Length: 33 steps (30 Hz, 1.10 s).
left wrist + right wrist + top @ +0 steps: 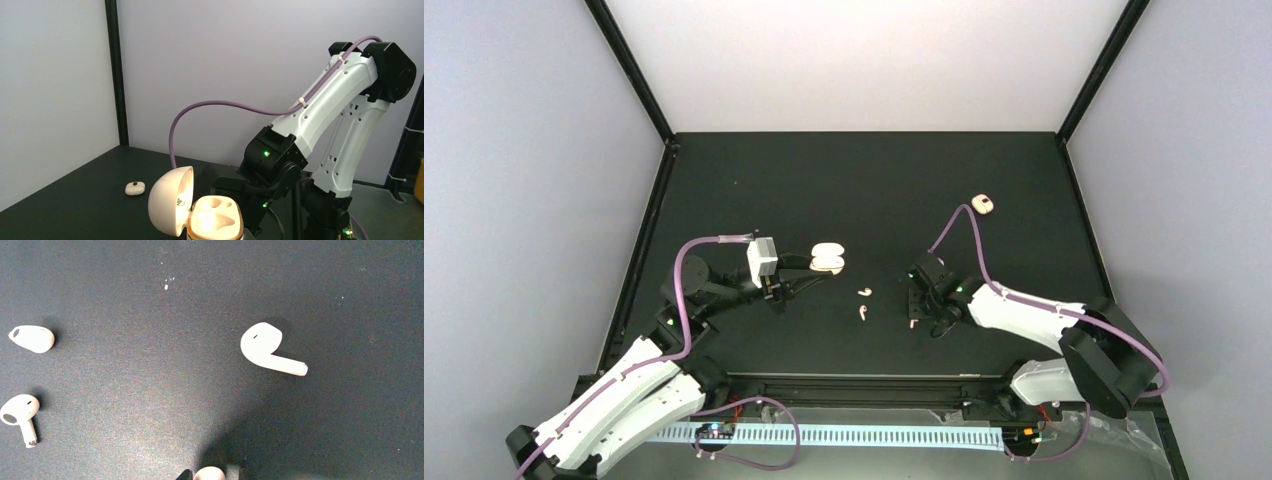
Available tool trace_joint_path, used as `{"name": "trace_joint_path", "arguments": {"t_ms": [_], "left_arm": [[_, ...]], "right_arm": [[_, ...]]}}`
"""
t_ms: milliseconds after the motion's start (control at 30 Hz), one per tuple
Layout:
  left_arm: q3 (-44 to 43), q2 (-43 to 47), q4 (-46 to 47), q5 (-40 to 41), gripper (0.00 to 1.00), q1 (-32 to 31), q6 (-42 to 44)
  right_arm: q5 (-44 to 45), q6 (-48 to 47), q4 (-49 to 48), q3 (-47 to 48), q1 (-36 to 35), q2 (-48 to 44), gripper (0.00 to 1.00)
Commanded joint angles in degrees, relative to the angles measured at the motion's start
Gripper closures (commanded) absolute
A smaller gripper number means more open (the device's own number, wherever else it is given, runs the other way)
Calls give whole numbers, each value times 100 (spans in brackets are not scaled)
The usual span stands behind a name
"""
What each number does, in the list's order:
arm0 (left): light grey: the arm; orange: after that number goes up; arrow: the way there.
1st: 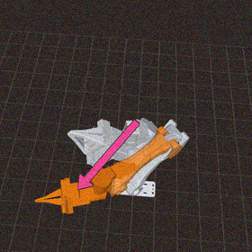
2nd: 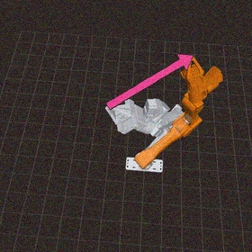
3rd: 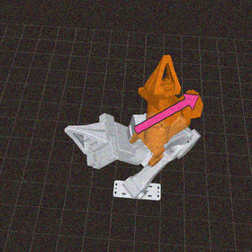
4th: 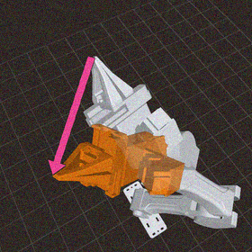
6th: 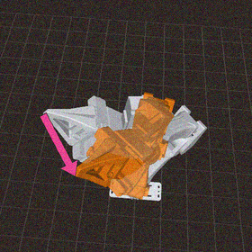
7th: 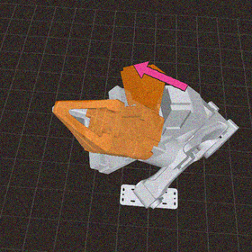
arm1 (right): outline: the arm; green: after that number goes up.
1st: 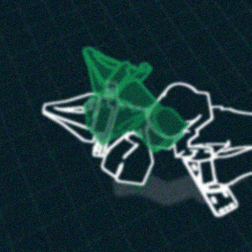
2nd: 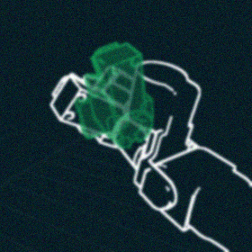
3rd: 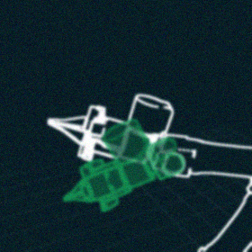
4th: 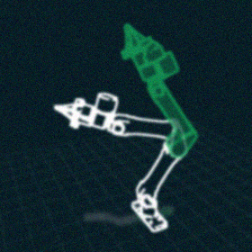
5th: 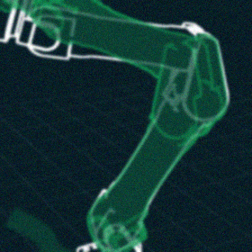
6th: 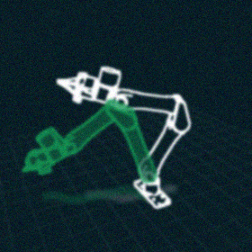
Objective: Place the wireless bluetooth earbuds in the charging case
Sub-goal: Pick up the earbud from the center of the board.
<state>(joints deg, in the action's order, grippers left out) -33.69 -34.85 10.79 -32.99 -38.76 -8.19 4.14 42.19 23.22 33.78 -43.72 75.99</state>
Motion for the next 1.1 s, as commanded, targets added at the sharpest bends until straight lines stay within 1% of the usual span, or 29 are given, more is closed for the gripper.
{"name": "trace_joint_path", "arguments": {"t_ms": [0, 533, 800, 1067], "left_arm": [[-15, 72, 140, 65, 99, -42, -17], [-15, 102, 118, 69, 98, -57, -16], [-15, 136, 118, 70, 98, -64, -8], [-15, 153, 107, 83, 98, -81, 1]], "right_arm": [[180, -63, 41, 102, -87, 141, 77], [274, 70, 162, 138, -323, 293, 79], [337, 85, 209, 144, -384, 364, 85], [380, 104, 332, 302, -396, 189, 90]]}}
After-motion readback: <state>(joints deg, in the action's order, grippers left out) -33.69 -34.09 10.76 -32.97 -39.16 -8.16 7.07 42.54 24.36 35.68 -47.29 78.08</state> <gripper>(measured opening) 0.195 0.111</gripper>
